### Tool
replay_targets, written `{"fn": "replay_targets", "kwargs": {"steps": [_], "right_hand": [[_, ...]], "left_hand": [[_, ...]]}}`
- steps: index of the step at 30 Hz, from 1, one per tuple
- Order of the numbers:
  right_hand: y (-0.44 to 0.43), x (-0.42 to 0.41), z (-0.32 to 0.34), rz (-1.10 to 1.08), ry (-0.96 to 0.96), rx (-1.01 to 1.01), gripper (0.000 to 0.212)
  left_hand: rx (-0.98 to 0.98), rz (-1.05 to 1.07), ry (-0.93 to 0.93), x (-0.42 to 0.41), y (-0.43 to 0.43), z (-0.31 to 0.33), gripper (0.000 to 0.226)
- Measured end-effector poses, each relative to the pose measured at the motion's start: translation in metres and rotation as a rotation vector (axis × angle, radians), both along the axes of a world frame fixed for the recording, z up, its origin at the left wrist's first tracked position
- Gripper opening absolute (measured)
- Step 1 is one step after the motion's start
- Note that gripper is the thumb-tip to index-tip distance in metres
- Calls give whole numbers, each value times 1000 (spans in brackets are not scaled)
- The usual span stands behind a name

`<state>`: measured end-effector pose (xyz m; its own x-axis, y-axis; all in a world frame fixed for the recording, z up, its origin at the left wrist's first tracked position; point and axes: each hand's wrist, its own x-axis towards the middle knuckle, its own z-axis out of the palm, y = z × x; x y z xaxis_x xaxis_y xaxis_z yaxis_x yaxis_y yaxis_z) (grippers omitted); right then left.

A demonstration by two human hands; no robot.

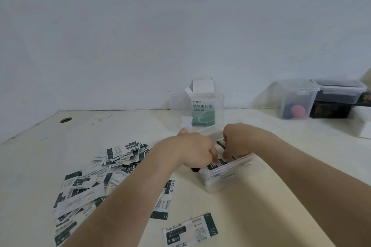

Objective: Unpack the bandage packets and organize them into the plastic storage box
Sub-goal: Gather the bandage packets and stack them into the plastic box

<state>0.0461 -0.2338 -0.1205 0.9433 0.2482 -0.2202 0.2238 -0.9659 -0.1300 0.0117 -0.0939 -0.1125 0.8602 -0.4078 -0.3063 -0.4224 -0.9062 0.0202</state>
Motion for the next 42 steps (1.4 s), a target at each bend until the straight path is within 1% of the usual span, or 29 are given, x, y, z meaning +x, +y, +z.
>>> {"fn": "replay_targets", "kwargs": {"steps": [6,15,17,20,21,23,29,31,32,34,37,39,42], "right_hand": [[2,4,1,-71,44,90,25],[2,1,7,-90,34,41,33],[2,2,7,-85,48,29,30],[1,4,6,-84,78,66,15],[1,5,6,-88,88,91,13],[1,7,4,-103,106,139,18],[0,7,4,-142,141,222,16],[-2,5,6,-147,115,245,15],[-1,3,9,-145,96,267,14],[0,-1,16,-123,35,331,11],[8,-12,30,-54,-113,441,9],[20,-24,39,3,-194,504,9],[46,-48,45,102,-227,594,10]], "left_hand": [[11,22,25,3,-2,2,46],[-28,45,15,1,-2,1,46],[-36,46,16,1,-1,0,46],[-44,43,8,0,-1,1,46],[-45,42,6,0,-1,1,46],[-51,43,6,0,-2,1,47],[-63,33,-24,1,0,1,45],[-119,31,-55,-1,1,1,41],[-193,43,-77,-4,4,2,38],[-402,88,-149,-10,11,6,33],[-643,204,-301,-25,32,12,29],[-690,291,-361,-36,53,12,27],[-593,388,-355,-57,89,5,26]]}}
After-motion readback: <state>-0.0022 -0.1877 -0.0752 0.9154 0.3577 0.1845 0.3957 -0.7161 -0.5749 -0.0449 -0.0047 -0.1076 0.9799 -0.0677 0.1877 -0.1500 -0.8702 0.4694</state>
